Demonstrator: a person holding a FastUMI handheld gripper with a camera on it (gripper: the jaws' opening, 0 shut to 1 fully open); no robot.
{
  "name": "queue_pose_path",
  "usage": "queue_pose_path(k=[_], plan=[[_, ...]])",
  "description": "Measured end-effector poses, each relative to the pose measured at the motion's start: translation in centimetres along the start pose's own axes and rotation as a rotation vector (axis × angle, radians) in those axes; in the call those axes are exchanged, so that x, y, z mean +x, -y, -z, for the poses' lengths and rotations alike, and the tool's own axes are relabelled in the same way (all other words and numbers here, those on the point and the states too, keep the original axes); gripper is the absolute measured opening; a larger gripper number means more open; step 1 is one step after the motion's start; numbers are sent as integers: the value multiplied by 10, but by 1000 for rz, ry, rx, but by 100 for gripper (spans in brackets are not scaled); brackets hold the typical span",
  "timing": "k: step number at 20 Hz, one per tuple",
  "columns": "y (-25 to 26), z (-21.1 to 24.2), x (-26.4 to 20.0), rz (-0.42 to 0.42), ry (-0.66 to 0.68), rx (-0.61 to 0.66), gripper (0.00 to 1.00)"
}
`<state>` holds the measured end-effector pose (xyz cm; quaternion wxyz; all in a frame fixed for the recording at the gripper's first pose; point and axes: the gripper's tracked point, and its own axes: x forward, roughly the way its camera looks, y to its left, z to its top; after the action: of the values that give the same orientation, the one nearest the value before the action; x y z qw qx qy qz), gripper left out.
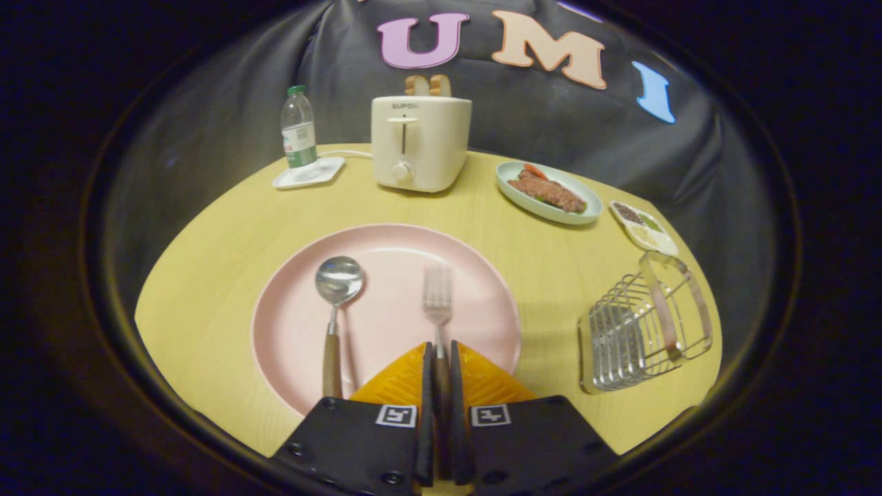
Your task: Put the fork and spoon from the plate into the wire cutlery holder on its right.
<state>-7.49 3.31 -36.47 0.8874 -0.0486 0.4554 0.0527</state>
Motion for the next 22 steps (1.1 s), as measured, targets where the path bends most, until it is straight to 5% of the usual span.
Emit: queue_pose_path(k=[6, 22], plan=[[-5, -8, -9, -61, -22, 59, 8], [55, -77, -88, -134, 4, -84, 9]])
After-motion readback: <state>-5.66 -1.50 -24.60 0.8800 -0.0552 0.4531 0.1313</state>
